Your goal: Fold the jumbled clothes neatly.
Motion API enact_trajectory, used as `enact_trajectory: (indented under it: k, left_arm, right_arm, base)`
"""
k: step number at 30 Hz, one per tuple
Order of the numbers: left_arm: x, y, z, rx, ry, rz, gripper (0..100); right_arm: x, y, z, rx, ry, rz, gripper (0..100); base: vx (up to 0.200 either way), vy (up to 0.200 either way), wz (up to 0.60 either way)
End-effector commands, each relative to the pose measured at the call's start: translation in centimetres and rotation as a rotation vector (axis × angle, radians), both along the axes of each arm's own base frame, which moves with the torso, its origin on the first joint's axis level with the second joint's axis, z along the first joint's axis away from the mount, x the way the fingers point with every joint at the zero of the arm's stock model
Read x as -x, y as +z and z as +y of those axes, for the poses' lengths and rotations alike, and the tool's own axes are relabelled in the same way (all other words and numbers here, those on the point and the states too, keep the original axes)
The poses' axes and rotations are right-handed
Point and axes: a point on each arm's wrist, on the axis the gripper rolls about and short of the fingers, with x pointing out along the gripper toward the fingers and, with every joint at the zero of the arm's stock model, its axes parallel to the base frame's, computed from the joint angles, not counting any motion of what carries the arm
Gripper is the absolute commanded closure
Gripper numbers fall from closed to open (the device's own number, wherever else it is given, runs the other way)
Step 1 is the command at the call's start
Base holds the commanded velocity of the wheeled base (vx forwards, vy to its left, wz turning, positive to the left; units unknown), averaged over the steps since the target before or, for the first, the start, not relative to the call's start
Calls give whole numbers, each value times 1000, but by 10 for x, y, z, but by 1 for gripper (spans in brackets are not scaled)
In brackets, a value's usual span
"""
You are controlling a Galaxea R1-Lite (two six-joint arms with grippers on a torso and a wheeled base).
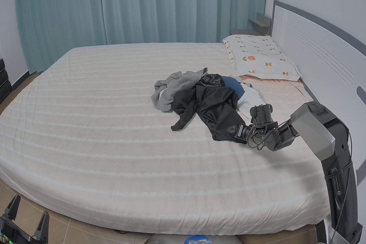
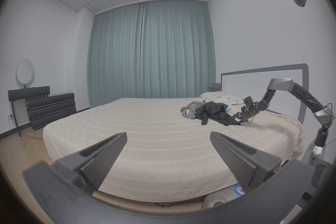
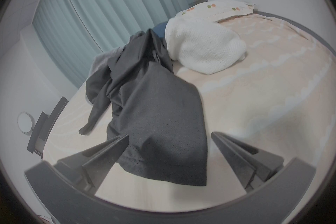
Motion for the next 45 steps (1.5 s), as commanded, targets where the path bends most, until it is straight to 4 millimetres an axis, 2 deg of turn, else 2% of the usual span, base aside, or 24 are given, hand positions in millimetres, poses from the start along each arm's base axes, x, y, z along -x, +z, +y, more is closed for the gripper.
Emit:
enact_trajectory:
  k: [1,3,4,8,13,18,19,21,24,26,28,33,34,35,36,38,43,45]
  left_arm:
    - [0,-4,0,0,0,-3,0]
    - [0,-4,0,0,0,-3,0]
    - [0,-4,0,0,2,-3,0]
    - [0,-4,0,0,2,-3,0]
    - [0,-4,0,0,0,-3,0]
    - [0,-4,0,0,0,-3,0]
    - [0,-4,0,0,0,-3,0]
    - [0,-4,0,0,0,-3,0]
    - [0,-4,0,0,0,-3,0]
    - [0,-4,0,0,0,-3,0]
    - [0,-4,0,0,0,-3,0]
    - [0,-4,0,0,0,-3,0]
    - [0,-4,0,0,2,-3,0]
    - [0,-4,0,0,0,-3,0]
    - [0,-4,0,0,0,-3,0]
    - [0,-4,0,0,2,-3,0]
    - [0,-4,0,0,0,-3,0]
    - [0,-4,0,0,2,-3,0]
  right_arm:
    - [-3,-19,5,6,7,19,0]
    - [-6,-16,7,3,9,7,0]
    - [-6,-17,7,3,9,7,100]
    - [-6,-19,8,0,15,11,100]
    - [-7,-12,9,-54,-9,17,100]
    - [-3,21,9,-205,-85,0,100]
    - [-3,21,9,-205,-85,0,100]
    - [10,44,4,-275,-103,10,100]
    - [28,62,-1,-305,-83,27,100]
    - [49,76,-5,-321,-57,20,100]
    - [74,90,-11,-340,-47,-31,100]
    - [121,120,-19,-362,-8,-169,100]
    - [122,120,-19,-361,-5,-170,100]
    - [137,130,-19,-358,12,-200,100]
    - [139,130,-19,-357,14,-202,100]
    - [161,151,-21,-347,42,-261,100]
    - [192,198,-20,-376,74,-394,100]
    - [201,211,-21,-377,77,-438,100]
  base:
    - [0,0,0]
    - [0,0,0]
    - [0,0,0]
    - [0,0,0]
    - [0,0,0]
    - [0,0,0]
    - [0,0,0]
    - [0,0,0]
    - [0,0,0]
    - [0,0,0]
    - [0,0,0]
    - [0,0,0]
    - [0,0,0]
    - [0,0,0]
    - [0,0,0]
    - [0,0,0]
    - [0,0,0]
    - [0,0,0]
